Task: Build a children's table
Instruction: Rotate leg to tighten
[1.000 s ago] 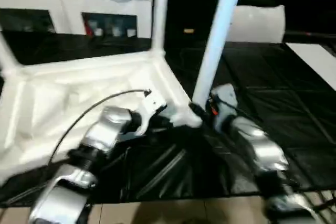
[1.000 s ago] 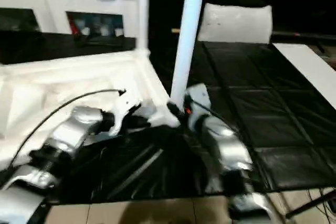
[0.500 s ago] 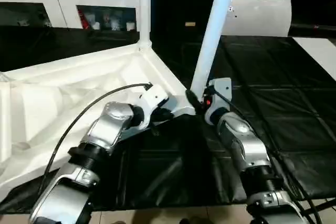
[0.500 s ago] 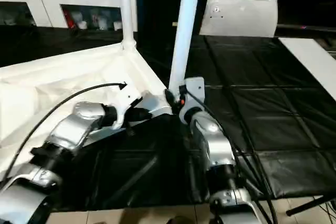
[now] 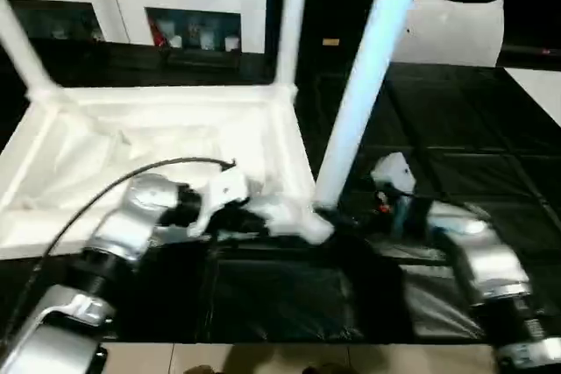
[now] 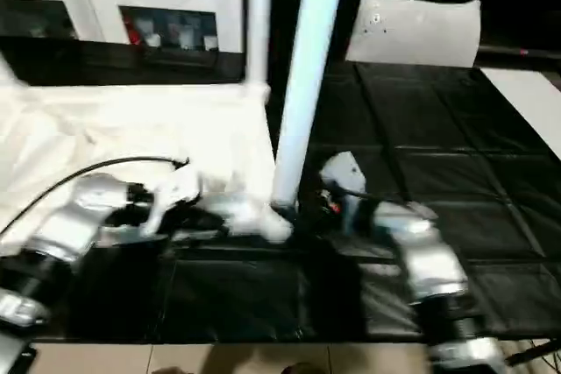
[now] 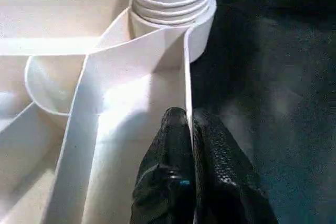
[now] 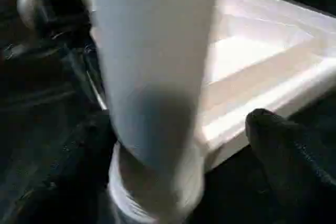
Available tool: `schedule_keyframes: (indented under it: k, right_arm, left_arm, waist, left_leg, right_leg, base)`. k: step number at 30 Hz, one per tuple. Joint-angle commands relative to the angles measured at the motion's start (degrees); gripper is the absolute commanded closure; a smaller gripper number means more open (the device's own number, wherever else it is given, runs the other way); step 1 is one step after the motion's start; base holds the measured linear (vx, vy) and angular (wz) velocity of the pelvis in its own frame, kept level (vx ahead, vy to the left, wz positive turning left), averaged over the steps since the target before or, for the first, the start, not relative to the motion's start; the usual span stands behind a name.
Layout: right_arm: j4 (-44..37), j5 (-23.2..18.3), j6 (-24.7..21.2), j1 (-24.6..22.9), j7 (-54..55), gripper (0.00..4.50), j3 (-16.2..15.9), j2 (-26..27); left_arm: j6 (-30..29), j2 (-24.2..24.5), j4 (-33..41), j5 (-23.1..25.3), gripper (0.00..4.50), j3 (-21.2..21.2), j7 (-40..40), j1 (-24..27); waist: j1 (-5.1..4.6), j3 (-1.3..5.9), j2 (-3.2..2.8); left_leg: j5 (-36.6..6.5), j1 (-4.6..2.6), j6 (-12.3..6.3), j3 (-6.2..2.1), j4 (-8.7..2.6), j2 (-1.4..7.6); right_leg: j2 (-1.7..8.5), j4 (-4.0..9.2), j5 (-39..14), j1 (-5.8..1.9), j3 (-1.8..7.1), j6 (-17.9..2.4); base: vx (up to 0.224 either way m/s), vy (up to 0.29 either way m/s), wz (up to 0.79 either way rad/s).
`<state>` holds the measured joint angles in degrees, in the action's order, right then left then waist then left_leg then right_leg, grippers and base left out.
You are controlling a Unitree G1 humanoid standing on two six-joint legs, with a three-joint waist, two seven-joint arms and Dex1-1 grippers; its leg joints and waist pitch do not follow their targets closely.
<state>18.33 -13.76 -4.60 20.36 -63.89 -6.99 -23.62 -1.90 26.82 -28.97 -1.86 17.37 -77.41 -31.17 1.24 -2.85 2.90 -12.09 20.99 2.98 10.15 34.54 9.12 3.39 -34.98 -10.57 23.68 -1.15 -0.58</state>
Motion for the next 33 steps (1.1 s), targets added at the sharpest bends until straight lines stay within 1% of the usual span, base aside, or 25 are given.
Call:
schedule_keyframes:
  k: [1,2,3,4,5,6,8,9,11,12,13,14,16,17,18,20,22,23,28,31,33]
  right_arm:
    - [0.63,-0.75,2.12,1.51,-6.27,0.38,-0.98,-1.83]
    - [1.24,-0.63,2.85,1.93,-8.07,0.54,-1.42,-2.54]
    - [1.89,-0.58,2.72,2.42,-9.96,0.71,-1.97,-3.28]
    - [2.3,-0.55,2.53,2.74,-11.04,0.71,-2.3,-3.71]
    - [2.84,-0.51,2.45,3.16,-12.19,0.75,-2.57,-4.06]
    - [3.65,-0.55,2.11,3.83,-13.94,0.84,-2.98,-4.47]
    - [4.21,-0.66,2.09,4.25,-15.08,1.15,-3.19,-4.7]
    - [5.51,-0.5,2.12,5.29,-17.72,1.15,-4.4,-5.21]
    - [6.59,-0.31,2.13,6.21,-19.8,1.18,-5.56,-5.23]
    - [6.82,-0.33,1.9,6.42,-20.58,1.44,-5.86,-5.08]
    - [6.96,-0.24,2.1,6.49,-20.91,1.56,-5.98,-4.97]
    - [6.96,-0.24,2.1,6.49,-20.91,1.56,-5.98,-4.97]
    - [7.48,-0.21,2.4,6.79,-21.36,1.69,-6.17,-4.61]
    - [7.55,-0.28,2.44,6.87,-21.54,1.69,-6.32,-4.39]
    - [7.65,-0.33,2.51,6.92,-21.8,1.96,-6.37,-4.24]
    - [8.02,-0.4,2.95,7.05,-22.15,1.96,-6.45,-3.69]
    - [8.59,-0.36,3.46,7.24,-22.31,2.15,-6.59,-3.25]
    - [8.74,-0.32,3.63,7.25,-22.35,2.37,-6.66,-3.12]
    - [8.01,-0.79,3.08,6.89,-22.83,2.54,-6.92,-2.35]
    - [7.26,-1.25,2.49,6.26,-23.1,2.57,-6.81,-2.17]
    - [6.73,-1.7,1.97,5.77,-23.08,2.58,-6.64,-2.07]
  left_arm:
    - [2.6,-0.17,-0.51,-1.33,4.5,2.33,-5.06,-0.16]
    - [3.32,0.12,-0.91,-1.11,4.5,2.54,-6.01,-0.36]
    - [3.92,0.4,-1.3,-0.8,4.5,2.82,-6.82,-0.55]
    - [4.3,0.56,-1.56,-0.62,4.5,2.99,-7.31,-0.66]
    - [4.9,0.75,-1.81,-0.35,4.5,3.24,-7.8,-0.8]
    - [5.37,1.02,-1.97,-0.05,4.5,3.63,-8.52,-0.95]
    - [5.72,1.13,-2.18,0.08,4.5,3.78,-9.09,-1.06]
    - [6.25,1.34,-2.37,0.15,4.5,4.23,-10.26,-1.3]
    - [6.99,1.54,-2.42,0.41,4.5,4.68,-10.89,-1.52]
    - [6.9,1.54,-2.48,0.4,4.5,4.75,-11.03,-1.55]
    - [7.06,1.51,-2.49,0.36,4.5,4.75,-11.07,-1.54]
    - [7.06,1.51,-2.49,0.36,4.5,4.75,-11.07,-1.54]
    - [7.15,1.52,-2.61,0.34,4.5,4.77,-11.41,-1.6]
    - [7.35,1.51,-2.69,0.39,4.5,4.77,-11.5,-1.63]
    - [7.56,1.51,-2.79,0.4,4.5,4.81,-11.57,-1.65]
    - [7.87,1.5,-3.1,0.44,4.5,4.91,-11.8,-1.78]
    - [8.18,1.42,-3.39,0.49,4.5,4.91,-12.01,-1.86]
    - [8.26,1.39,-3.42,0.51,4.5,4.91,-12.07,-1.84]
    - [8.63,1.21,-3.91,0.47,4.5,5.18,-12.14,-1.93]
    - [8.79,0.91,-4.28,0.61,4.5,5.11,-11.38,-1.93]
    - [8.44,0.59,-4.39,0.56,4.5,4.8,-10.61,-1.88]
  waist:
    - [0.02,3.25,0.32]
    - [0.23,3.29,0.4]
    - [0.28,3.31,0.46]
    - [0.32,3.3,0.65]
    - [0.5,3.24,0.52]
    - [0.75,3.24,0.52]
    - [0.96,3.25,0.53]
    - [1.01,3.28,0.74]
    - [1.12,3.26,0.61]
    - [1.31,3.26,0.7]
    - [1.39,3.26,0.74]
    - [1.56,3.3,0.7]
    - [1.83,3.31,0.67]
    - [1.88,3.31,0.73]
    - [2.03,3.31,0.65]
    - [2.23,3.33,0.61]
    - [2.27,3.41,0.69]
    - [2.25,3.41,0.69]
    - [2.2,3.36,0.58]
    - [2.23,3.44,0.69]
    - [2.28,3.45,0.96]
  left_leg:
    - [-8.23,-0.46,-5.98,-0.93,-4.05,4.04]
    - [-7.43,-0.52,-6.45,-0.85,-3.92,4.02]
    - [-7.04,-0.49,-6.6,-0.81,-3.91,4.0]
    - [-7.09,-0.48,-6.79,-0.77,-3.87,3.92]
    - [-7.28,-0.59,-6.73,-0.8,-3.9,4.01]
    - [-7.56,-0.73,-6.47,-0.74,-3.89,4.12]
    - [-7.2,-0.7,-6.04,-0.76,-3.95,4.25]
    - [-7.15,-0.69,-6.0,-0.74,-3.91,4.26]
    - [-7.22,-0.59,-6.01,-0.69,-3.88,4.3]
    - [-7.08,-0.59,-5.85,-0.62,-3.84,4.42]
    - [-7.1,-0.62,-5.71,-0.63,-3.85,4.45]
    - [-7.1,-0.66,-5.52,-0.61,-3.84,4.49]
    - [-7.16,-0.77,-5.26,-0.58,-3.84,4.53]
    - [-7.2,-0.8,-5.22,-0.53,-3.82,4.53]
    - [-7.11,-0.84,-5.08,-0.5,-3.82,4.57]
    - [-7.0,-0.95,-4.69,-0.38,-3.82,4.65]
    - [-6.42,-0.83,-4.53,-0.4,-3.81,4.67]
    - [-6.31,-0.75,-4.55,-0.39,-3.79,4.61]
    - [-6.99,-0.79,-3.93,-0.53,-3.93,4.65]
    - [-6.38,-0.75,-4.06,-0.51,-3.87,4.63]
    - [-6.07,-0.75,-4.28,-0.45,-3.82,4.68]
  right_leg:
    - [4.62,3.85,-9.79,-2.9,2.36,-14.29]
    - [4.64,3.73,-8.43,-2.89,2.29,-15.01]
    - [4.63,3.69,-7.94,-2.95,2.29,-15.22]
    - [4.59,3.71,-8.05,-2.93,2.25,-15.43]
    - [4.71,3.76,-8.86,-2.92,2.25,-15.45]
    - [4.64,3.74,-9.57,-2.85,2.17,-15.58]
    - [4.57,3.58,-9.03,-2.91,2.05,-15.68]
    - [4.54,3.44,-8.76,-2.94,1.95,-15.87]
    - [4.62,3.47,-8.83,-3.03,1.92,-16.02]
    - [4.69,3.4,-8.45,-3.01,1.9,-16.08]
    - [4.72,3.39,-8.64,-3.01,1.85,-16.09]
    - [4.77,3.34,-8.7,-3.01,1.82,-16.05]
    - [4.78,3.34,-8.92,-2.93,1.77,-15.92]
    - [4.75,3.36,-8.96,-2.88,1.75,-15.92]
    - [4.84,3.36,-8.9,-2.92,1.73,-15.99]
    - [4.83,3.32,-8.55,-2.9,1.56,-15.99]
    - [4.9,3.19,-8.04,-3.06,1.46,-15.88]
    - [4.88,3.18,-7.93,-3.1,1.44,-15.9]
    - [4.9,3.3,-9.22,-3.13,1.38,-15.43]
    - [4.88,3.16,-8.27,-3.23,1.38,-15.53]
    - [4.92,3.15,-8.24,-3.21,1.35,-15.52]
  base:
    - [0.0,0.0,0.0]
    - [0.0,0.0,0.0]
    - [0.0,0.0,0.0]
    - [0.0,0.0,0.0]
    - [0.0,0.0,0.0]
    - [0.0,0.0,0.0]
    - [0.0,0.0,0.0]
    - [0.0,0.0,0.0]
    - [0.0,0.0,0.0]
    - [0.0,0.0,0.0]
    - [0.0,0.0,0.0]
    - [0.0,0.0,0.0]
    - [0.0,0.0,0.0]
    - [0.0,0.0,0.0]
    - [0.0,0.0,0.0]
    - [0.0,0.0,0.0]
    - [0.0,0.0,0.0]
    - [0.0,0.0,0.0]
    - [0.0,0.0,0.0]
    - [0.0,0.0,0.0]
    - [0.0,0.0,0.0]
